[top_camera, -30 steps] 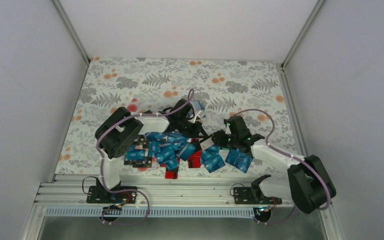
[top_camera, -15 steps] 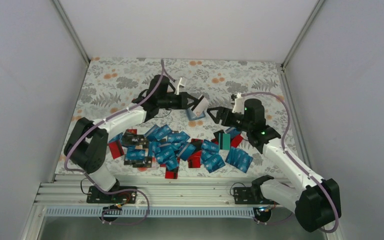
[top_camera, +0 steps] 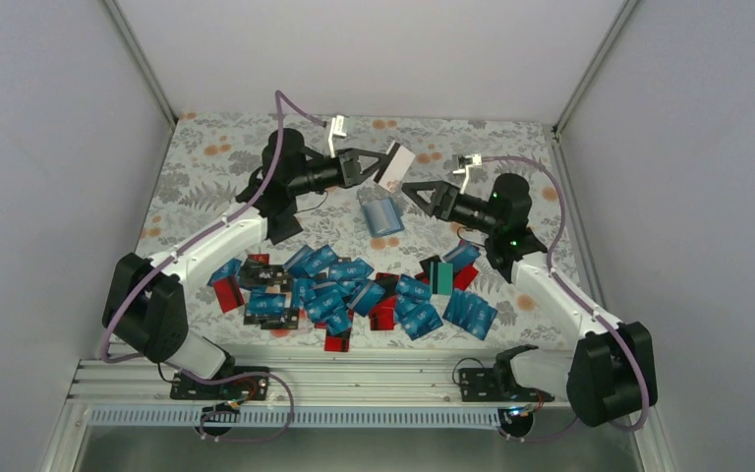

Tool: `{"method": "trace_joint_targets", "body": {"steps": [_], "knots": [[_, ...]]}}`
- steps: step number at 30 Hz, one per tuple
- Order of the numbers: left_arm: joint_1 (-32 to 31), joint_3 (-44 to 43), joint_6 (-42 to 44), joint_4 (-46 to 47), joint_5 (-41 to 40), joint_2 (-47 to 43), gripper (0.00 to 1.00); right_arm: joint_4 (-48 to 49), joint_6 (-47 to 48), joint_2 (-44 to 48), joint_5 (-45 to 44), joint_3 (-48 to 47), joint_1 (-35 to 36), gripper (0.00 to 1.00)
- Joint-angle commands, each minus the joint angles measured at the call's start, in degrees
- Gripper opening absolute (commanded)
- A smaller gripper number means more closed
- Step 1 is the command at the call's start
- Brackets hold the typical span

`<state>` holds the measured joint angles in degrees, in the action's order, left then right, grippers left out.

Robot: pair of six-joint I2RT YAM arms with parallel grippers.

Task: Put the credit cards into the card holder

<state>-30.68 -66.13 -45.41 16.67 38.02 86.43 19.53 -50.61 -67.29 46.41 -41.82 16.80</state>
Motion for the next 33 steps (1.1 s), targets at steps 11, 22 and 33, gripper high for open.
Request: {"method": "trace_joint_targets", "body": {"steps": [11,22,33], "knots": [[0.20,-0.34,-4.89,9.22,4.02,0.22,0.02,17.00,-6.59,-4.53,6.90,-5.67,-0.18,0.45],[0.17,0.88,-5.84,11.36,4.87,0.31,0.02,17.57,-5.38,-6.78,7.87,-7.44,-0.04,0.38],[0.15,2.57,-6.23,12.24,4.53,0.24,0.03,18.05,-4.32,-8.99,8.72,-9.77,-0.03,0.04]]}}
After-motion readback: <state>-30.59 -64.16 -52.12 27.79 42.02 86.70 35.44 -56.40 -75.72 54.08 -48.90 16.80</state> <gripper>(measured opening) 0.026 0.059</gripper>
